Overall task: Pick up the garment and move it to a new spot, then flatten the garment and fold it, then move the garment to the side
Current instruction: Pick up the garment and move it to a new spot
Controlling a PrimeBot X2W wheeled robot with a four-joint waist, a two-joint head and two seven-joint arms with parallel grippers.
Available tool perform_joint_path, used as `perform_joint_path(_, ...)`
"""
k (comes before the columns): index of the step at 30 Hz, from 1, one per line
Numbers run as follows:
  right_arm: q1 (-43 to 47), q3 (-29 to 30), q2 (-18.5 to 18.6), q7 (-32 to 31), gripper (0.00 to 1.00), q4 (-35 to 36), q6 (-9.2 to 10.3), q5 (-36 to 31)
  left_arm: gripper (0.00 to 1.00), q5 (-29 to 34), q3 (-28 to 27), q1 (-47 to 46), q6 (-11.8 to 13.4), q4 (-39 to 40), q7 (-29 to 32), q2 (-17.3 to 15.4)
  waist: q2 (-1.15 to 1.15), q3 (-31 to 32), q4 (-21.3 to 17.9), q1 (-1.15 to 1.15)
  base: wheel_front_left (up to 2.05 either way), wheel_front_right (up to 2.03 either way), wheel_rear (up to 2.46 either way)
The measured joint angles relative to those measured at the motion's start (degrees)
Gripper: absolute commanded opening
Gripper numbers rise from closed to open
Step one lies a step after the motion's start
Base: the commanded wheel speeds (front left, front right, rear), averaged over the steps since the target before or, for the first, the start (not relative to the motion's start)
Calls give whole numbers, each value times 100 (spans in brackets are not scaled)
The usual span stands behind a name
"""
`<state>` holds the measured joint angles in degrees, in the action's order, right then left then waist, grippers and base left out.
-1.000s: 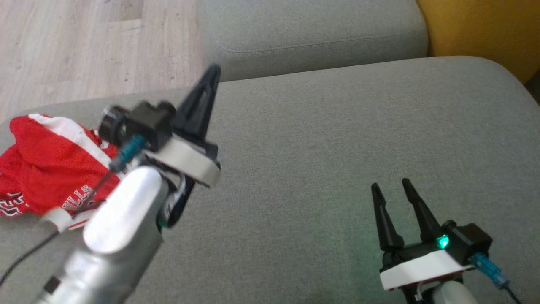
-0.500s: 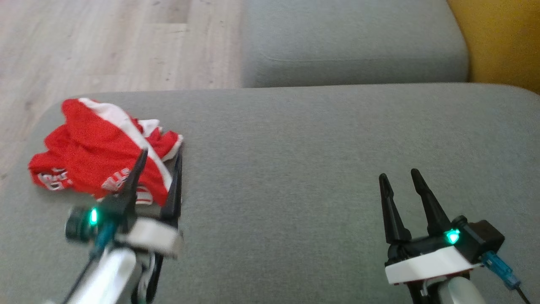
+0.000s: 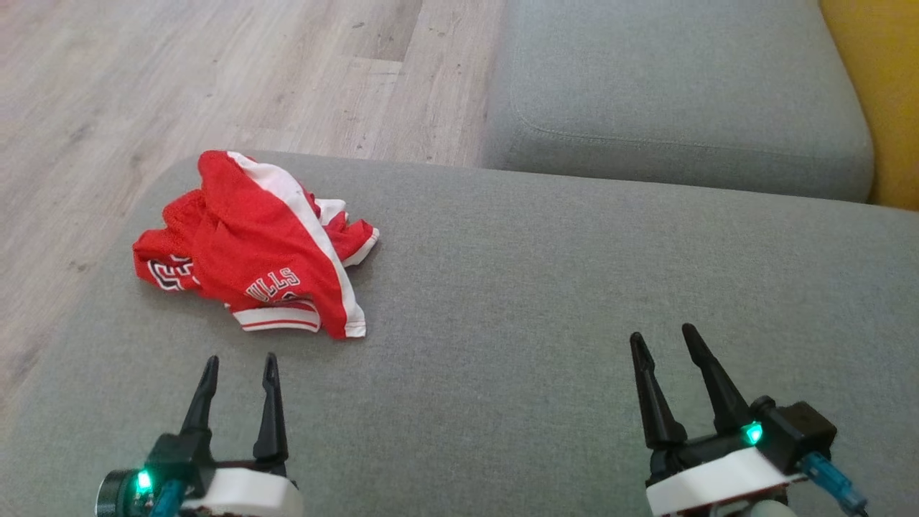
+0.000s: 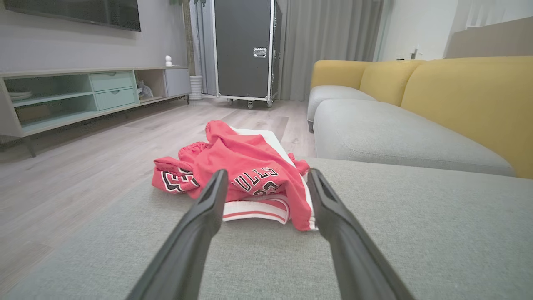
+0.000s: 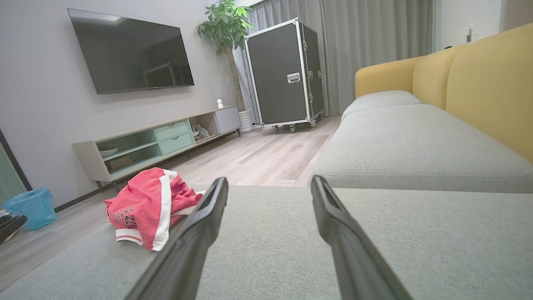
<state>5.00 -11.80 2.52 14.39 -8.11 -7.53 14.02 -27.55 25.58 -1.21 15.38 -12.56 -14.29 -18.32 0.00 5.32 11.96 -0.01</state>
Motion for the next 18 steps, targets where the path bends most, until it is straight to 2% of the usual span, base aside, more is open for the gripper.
perform_joint_path(7,1,-119,0,0,100,-14,0,12,100,310,-359,48,-310,-45,0,146,0,-32,-35,1,0,0,0)
perform_joint_path(12,-5,-212,0,0,100,-26,0,12,100,476,-356,-60,-482,-366,37,78,0,-155,-145,1,0,0,0)
perform_joint_path(18,-88,-293,2,0,100,-20,0,25,100,522,-294,-812,-821,-681,827,-242,0,-427,-295,1,0,0,0)
